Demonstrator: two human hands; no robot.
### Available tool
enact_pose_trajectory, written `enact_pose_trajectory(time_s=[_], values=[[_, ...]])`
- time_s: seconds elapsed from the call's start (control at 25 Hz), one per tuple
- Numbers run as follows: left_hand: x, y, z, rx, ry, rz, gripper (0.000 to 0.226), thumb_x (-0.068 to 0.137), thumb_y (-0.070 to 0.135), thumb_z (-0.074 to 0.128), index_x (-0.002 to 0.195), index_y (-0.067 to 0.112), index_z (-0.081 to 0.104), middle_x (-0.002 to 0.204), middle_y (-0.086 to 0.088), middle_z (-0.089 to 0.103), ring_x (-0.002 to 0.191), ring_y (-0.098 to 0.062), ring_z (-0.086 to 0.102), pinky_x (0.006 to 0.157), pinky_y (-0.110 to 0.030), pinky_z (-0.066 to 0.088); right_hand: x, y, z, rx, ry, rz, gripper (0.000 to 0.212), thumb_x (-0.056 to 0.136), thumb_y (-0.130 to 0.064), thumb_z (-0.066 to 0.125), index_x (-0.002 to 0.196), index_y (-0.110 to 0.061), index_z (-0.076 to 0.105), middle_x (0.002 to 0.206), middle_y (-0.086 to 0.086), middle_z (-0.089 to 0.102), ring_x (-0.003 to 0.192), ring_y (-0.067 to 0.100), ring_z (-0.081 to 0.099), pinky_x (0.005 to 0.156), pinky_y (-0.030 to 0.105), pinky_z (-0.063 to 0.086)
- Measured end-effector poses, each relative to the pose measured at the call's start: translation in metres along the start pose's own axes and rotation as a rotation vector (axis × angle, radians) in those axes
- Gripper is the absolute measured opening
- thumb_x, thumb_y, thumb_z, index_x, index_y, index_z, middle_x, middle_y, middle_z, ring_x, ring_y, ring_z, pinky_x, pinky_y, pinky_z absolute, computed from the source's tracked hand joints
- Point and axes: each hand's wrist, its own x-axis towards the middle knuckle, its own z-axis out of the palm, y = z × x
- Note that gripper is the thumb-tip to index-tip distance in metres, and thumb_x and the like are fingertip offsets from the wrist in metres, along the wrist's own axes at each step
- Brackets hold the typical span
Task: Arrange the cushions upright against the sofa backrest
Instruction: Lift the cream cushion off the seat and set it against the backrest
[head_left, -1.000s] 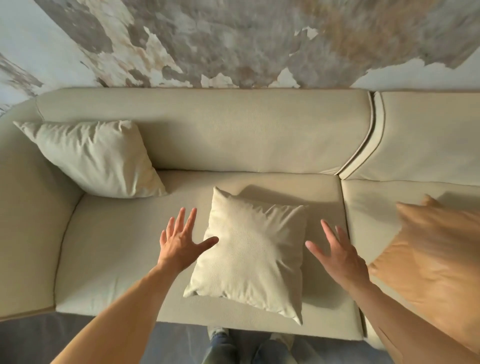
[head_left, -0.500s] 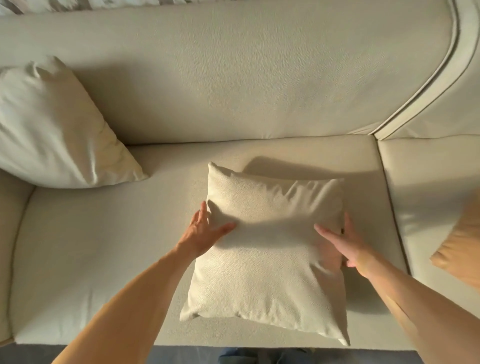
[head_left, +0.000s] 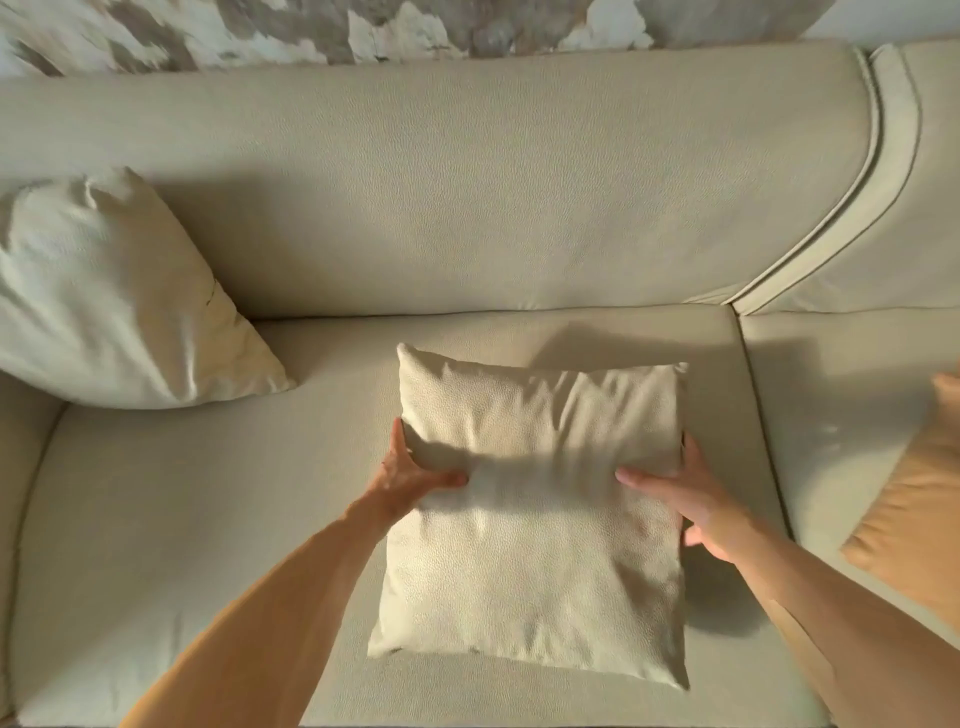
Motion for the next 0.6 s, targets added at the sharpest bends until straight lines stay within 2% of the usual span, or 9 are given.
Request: enact_pose_trajectory(time_s=[0.08, 0.12, 0.2, 0.32, 0.44, 0.52, 0.6], values=[[-0.014, 0.015, -0.011, 0.002, 0.053, 0.071, 0.131, 0.064, 0.021, 0.09, 0.156, 0.03, -0.003, 0.155, -0.012, 0.034, 0.14, -0.033, 0.036, 0.106, -0.043, 0.039, -0.011, -0.023, 0.0, 0.004, 0.028, -0.063, 0.123, 0.065, -0.026, 0.09, 0.154, -0.03, 0.006, 0.134, -0.01, 0.041, 0.113, 0.017, 0.045, 0.094, 0.046, 0.038], [-0.019, 0.025, -0.018, 0.012, 0.081, 0.113, 0.135, 0.061, 0.022, 0.092, 0.155, 0.031, -0.005, 0.158, -0.009, 0.03, 0.141, -0.033, 0.035, 0.107, -0.043, 0.039, -0.017, -0.039, 0.0, 0.008, 0.038, -0.08, 0.123, 0.066, -0.029, 0.089, 0.153, -0.032, 0.002, 0.133, -0.012, 0.037, 0.114, 0.017, 0.042, 0.094, 0.049, 0.039], [-0.027, 0.049, -0.032, 0.002, 0.115, 0.213, 0.141, 0.055, 0.025, 0.095, 0.154, 0.036, -0.006, 0.161, -0.005, 0.023, 0.143, -0.032, 0.031, 0.109, -0.047, 0.04, -0.025, -0.07, -0.004, 0.002, 0.019, -0.124, 0.12, 0.063, -0.037, 0.09, 0.149, -0.039, 0.007, 0.132, -0.015, 0.034, 0.118, 0.019, 0.042, 0.093, 0.057, 0.044], [-0.028, 0.085, -0.053, -0.035, 0.152, 0.362, 0.142, 0.044, 0.03, 0.096, 0.149, 0.047, 0.001, 0.154, 0.0, 0.034, 0.137, -0.027, 0.039, 0.104, -0.051, 0.045, -0.031, -0.117, -0.011, -0.005, -0.018, -0.22, 0.11, 0.051, -0.047, 0.091, 0.136, -0.038, 0.02, 0.138, -0.011, 0.041, 0.121, 0.023, 0.049, 0.091, 0.06, 0.048], [-0.024, 0.113, -0.068, -0.056, 0.183, 0.416, 0.14, 0.046, 0.022, 0.095, 0.147, 0.045, 0.001, 0.146, 0.003, 0.038, 0.132, -0.023, 0.041, 0.106, -0.046, 0.043, -0.029, -0.15, -0.01, -0.008, -0.011, -0.321, 0.129, 0.045, -0.054, 0.093, 0.144, -0.037, 0.013, 0.149, -0.008, 0.037, 0.126, 0.024, 0.05, 0.09, 0.057, 0.05], [-0.017, 0.124, -0.071, -0.06, 0.21, 0.411, 0.142, 0.048, 0.021, 0.095, 0.147, 0.044, -0.003, 0.147, 0.0, 0.034, 0.132, -0.024, 0.039, 0.105, -0.041, 0.042, -0.023, -0.164, -0.006, 0.023, 0.004, -0.381, 0.125, 0.049, -0.048, 0.094, 0.144, -0.036, 0.014, 0.15, -0.008, 0.035, 0.128, 0.024, 0.049, 0.089, 0.054, 0.05], [-0.01, 0.132, -0.071, -0.078, 0.239, 0.415, 0.14, 0.05, 0.019, 0.095, 0.147, 0.04, -0.004, 0.147, -0.002, 0.032, 0.131, -0.022, 0.037, 0.103, -0.034, 0.04, -0.015, -0.17, 0.0, 0.071, 0.02, -0.44, 0.105, 0.059, -0.035, 0.092, 0.136, -0.031, 0.022, 0.141, -0.008, 0.042, 0.124, 0.024, 0.051, 0.087, 0.048, 0.049]])
